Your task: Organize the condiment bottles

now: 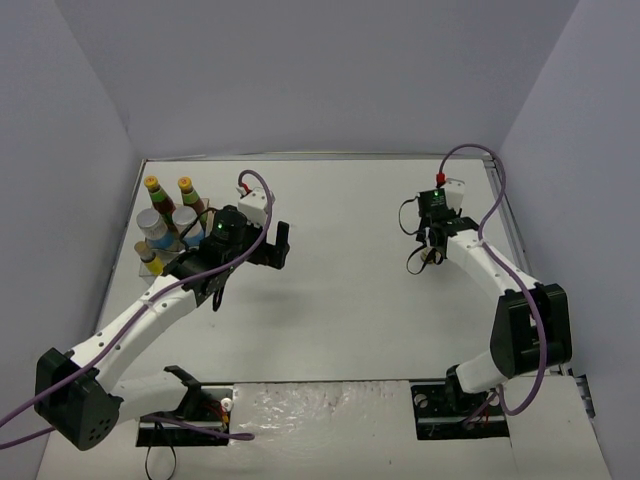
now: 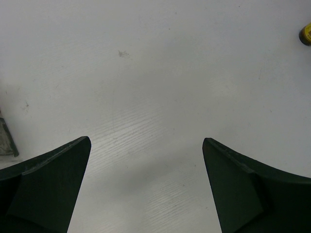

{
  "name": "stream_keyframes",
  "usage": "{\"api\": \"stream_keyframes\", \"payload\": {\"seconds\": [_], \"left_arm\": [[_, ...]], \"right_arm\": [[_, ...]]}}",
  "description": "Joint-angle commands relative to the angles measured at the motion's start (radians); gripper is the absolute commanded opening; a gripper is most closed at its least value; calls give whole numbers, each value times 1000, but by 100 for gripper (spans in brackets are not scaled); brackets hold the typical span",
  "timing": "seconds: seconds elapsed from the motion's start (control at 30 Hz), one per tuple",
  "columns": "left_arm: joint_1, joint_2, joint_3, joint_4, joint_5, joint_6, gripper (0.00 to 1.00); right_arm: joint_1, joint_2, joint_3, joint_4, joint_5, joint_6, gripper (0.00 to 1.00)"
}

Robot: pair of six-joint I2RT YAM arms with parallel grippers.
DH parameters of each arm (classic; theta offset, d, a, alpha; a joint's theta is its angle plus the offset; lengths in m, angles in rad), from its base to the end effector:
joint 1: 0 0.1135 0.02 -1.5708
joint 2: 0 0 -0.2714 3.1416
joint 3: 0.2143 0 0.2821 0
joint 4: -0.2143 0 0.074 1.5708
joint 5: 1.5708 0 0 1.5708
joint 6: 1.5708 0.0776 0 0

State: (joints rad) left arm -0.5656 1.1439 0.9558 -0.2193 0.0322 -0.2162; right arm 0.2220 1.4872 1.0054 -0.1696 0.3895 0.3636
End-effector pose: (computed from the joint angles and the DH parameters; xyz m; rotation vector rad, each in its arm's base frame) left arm 0.2762 -0.1783 0.3079 0.3718 1.9835 -0.5357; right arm 0.3824 0.0561 0.2210 0.3628 2.1374 -0.0992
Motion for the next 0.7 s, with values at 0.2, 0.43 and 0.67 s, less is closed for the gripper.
{"api": "stream_keyframes", "payload": {"seconds": [0.2, 0.43, 0.67], "left_arm": [[1, -65, -18, 39, -90, -31, 97], [23, -128, -62, 19, -132, -55, 97], [45, -210, -118, 3, -146, -67, 97]], "right_arm": [[310, 13, 83, 127, -194, -116, 0], [517, 146, 226, 128, -275, -177, 0], [615, 245, 319, 112, -284, -225, 2]]}}
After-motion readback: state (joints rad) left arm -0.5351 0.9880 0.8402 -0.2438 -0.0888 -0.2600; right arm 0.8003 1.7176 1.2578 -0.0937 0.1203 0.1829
